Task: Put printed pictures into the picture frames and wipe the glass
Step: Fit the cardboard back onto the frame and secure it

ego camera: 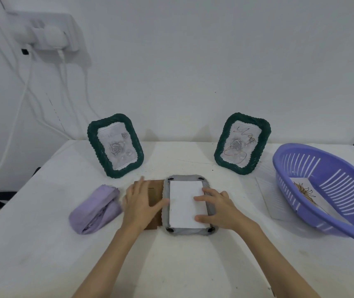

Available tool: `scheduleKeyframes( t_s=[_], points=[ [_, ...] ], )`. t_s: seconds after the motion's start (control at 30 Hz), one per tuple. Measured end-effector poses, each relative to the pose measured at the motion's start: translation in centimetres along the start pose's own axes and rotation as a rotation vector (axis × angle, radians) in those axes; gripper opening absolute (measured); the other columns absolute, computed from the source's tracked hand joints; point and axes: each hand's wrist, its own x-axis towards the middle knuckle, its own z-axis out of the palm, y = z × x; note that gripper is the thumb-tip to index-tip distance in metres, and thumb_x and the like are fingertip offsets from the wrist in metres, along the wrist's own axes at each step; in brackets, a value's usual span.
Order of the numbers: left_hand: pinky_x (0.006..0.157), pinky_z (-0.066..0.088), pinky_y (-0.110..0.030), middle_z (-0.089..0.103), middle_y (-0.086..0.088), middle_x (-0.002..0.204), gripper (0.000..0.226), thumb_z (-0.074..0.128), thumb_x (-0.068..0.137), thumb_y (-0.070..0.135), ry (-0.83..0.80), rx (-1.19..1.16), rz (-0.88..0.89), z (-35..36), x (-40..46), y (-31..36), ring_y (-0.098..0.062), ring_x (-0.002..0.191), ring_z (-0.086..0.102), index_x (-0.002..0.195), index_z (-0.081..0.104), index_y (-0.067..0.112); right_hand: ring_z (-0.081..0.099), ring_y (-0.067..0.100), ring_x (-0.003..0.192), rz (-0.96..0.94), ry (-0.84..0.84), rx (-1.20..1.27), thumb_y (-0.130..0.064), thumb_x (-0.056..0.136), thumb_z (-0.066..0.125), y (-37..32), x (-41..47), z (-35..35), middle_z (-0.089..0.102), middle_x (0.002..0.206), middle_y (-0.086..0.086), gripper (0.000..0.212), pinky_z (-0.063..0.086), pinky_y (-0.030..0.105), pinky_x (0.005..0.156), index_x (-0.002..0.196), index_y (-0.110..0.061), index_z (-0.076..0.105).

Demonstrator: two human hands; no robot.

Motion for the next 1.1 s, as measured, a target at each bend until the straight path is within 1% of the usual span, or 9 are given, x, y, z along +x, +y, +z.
scheduleKeyframes(
  t_s=[0.1,0.37,0.53,0.6,0.67,0.73,0.8,0.93,1.1],
  points=[
    [0.114,0.015,-0.042,0.023,-0.010,0.152,0.076,0.064,0.073,0.058,0.116,-0.066,-0.182,0.8,-0.4,-1.5,-0.027,0.141,0.015,0.128,0.044,0.009,0.025,0.022,0.125,-0.001,-0.003,0.010,-0.047,0.078,0.067,0.0,0.0,0.1,0.023,0.151,-0.006,0.060,0.024,0.037,0.108,0.132,-0.036,0.044],
    [0.107,0.030,-0.036,0.043,-0.018,0.130,0.048,0.074,0.074,0.025,0.251,-0.306,-0.246,1.7,-1.0,-0.9,-0.028,0.130,0.033,0.106,0.052,-0.003,0.023,0.022,0.127,0.004,-0.011,0.022,-0.046,0.078,0.068,-0.1,0.0,-0.1,0.023,0.151,-0.005,0.060,0.024,0.036,0.109,0.133,-0.036,0.044],
    [0.096,0.045,-0.041,0.041,-0.016,0.135,0.050,0.076,0.071,0.022,0.451,-0.320,-0.159,-0.8,0.2,-0.1,-0.029,0.121,0.047,0.107,0.052,-0.005,0.025,0.021,0.126,0.002,0.048,0.119,-0.044,0.077,0.069,0.0,-0.1,-0.5,0.030,0.147,-0.004,0.067,0.025,0.036,0.109,0.136,-0.036,0.039],
    [0.086,0.047,-0.034,0.040,-0.013,0.136,0.047,0.077,0.071,0.022,0.530,-0.354,-0.102,-2.0,0.6,1.0,-0.019,0.113,0.049,0.103,0.053,-0.002,0.034,0.013,0.118,-0.053,0.165,0.241,-0.041,0.080,0.067,-0.5,-0.2,-1.2,0.042,0.138,-0.004,0.067,0.033,0.029,0.103,0.138,-0.039,0.034],
    [0.082,0.039,-0.022,0.041,-0.007,0.135,0.046,0.077,0.071,0.025,0.493,-0.404,-0.083,-2.9,0.8,2.7,-0.009,0.106,0.044,0.103,0.053,0.001,0.044,-0.004,0.094,-0.143,0.253,0.415,-0.031,0.084,0.065,-1.6,-0.4,-2.1,0.056,0.121,-0.002,0.061,0.038,0.012,0.085,0.136,-0.039,0.036],
    [0.086,0.032,-0.015,0.042,-0.004,0.130,0.045,0.077,0.070,0.028,0.372,-0.464,-0.078,-2.9,1.0,4.4,-0.011,0.109,0.044,0.102,0.054,0.004,0.045,-0.001,0.071,-0.217,0.287,0.552,-0.023,0.086,0.064,-2.6,-0.5,-2.8,0.063,0.110,-0.001,0.054,0.037,0.006,0.069,0.133,-0.036,0.043],
    [0.079,0.027,-0.005,0.041,0.000,0.119,0.043,0.077,0.070,0.028,0.266,-0.512,-0.067,-2.4,0.9,5.8,-0.010,0.104,0.042,0.100,0.054,0.007,0.043,0.002,0.066,-0.260,0.297,0.596,-0.020,0.086,0.064,-3.1,-0.5,-3.2,0.064,0.106,-0.008,0.047,0.037,0.005,0.062,0.129,-0.032,0.051],
    [0.062,0.035,-0.009,0.042,0.003,0.109,0.041,0.071,0.076,0.037,0.083,-0.542,-0.077,-1.3,0.2,7.1,-0.009,0.095,0.043,0.103,0.051,0.015,0.042,0.002,0.066,-0.258,0.285,0.589,-0.016,0.079,0.072,-2.5,-0.4,-3.0,0.061,0.080,-0.020,0.033,0.036,0.007,0.064,0.110,-0.025,0.067],
    [0.088,0.044,-0.026,0.059,-0.007,0.112,0.018,0.058,0.089,0.020,-0.056,-0.513,-0.015,-0.7,0.6,5.4,-0.020,0.101,0.058,0.105,0.063,0.014,0.043,0.006,0.077,-0.101,0.228,0.466,-0.019,0.070,0.079,-0.2,-0.3,-2.2,0.063,0.088,-0.001,0.045,0.035,0.010,0.074,0.109,-0.035,0.062]
  ],
)
